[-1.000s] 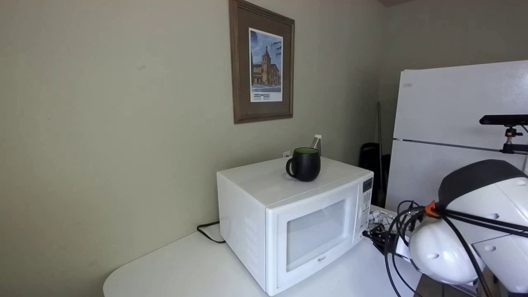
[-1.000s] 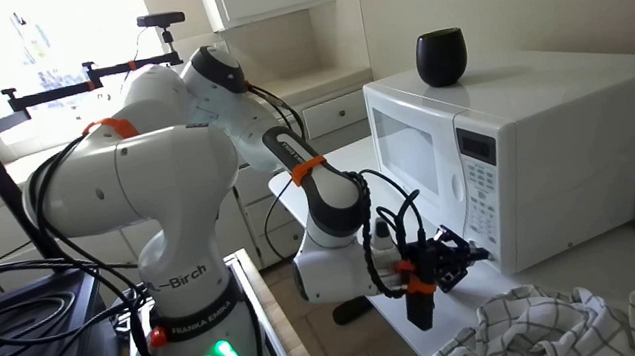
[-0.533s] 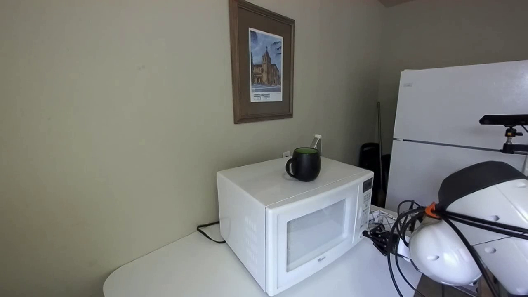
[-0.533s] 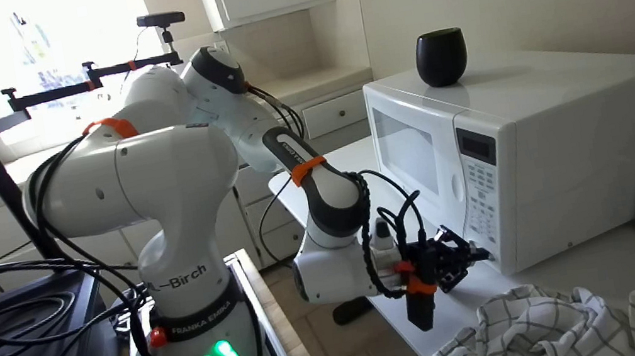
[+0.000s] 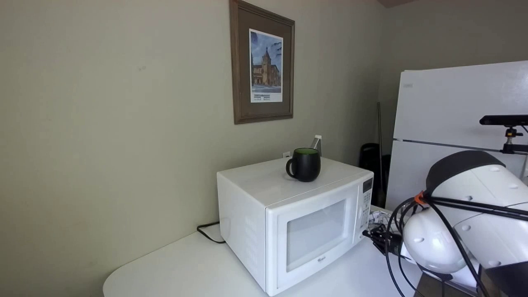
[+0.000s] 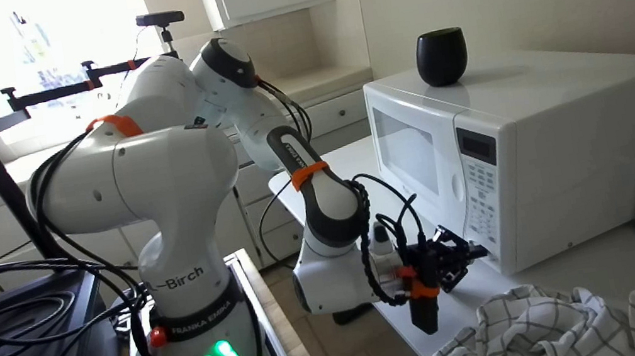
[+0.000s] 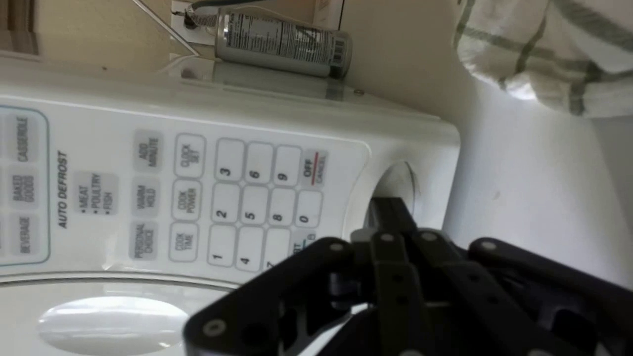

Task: Open the microwave door by pressing the bottom right button

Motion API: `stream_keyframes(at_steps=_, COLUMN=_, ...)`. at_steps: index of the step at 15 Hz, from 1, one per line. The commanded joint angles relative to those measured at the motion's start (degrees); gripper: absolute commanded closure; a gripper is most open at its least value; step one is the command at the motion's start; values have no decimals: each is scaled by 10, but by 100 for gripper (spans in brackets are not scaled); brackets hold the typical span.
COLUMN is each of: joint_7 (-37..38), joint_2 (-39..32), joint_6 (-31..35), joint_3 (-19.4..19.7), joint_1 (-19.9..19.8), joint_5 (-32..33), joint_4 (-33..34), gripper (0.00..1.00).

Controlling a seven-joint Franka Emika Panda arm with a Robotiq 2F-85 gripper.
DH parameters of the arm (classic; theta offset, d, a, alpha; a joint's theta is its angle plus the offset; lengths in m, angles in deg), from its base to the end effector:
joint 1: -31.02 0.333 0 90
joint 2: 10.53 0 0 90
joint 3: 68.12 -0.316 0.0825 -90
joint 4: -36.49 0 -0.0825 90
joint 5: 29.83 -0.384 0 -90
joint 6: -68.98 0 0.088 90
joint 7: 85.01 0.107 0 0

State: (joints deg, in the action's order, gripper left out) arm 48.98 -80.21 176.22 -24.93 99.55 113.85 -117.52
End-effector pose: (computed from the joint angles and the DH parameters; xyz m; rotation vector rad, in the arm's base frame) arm 0.3169 -0.0897 0.0430 1.3331 1.2465 0.8477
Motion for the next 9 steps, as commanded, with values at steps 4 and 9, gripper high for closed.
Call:
stream_keyframes(at_steps=4, joint_7=66, joint_2=-51, joint_6=-9, joint_3=10, joint_1=9, joint_5=0, joint_4=31, gripper=100)
stream_keyframes(at_steps=9, joint_7=122, joint_2=-99, joint_6=24, joint_3=33, joint_1=45, joint_5=2, joint_4=45, gripper=100)
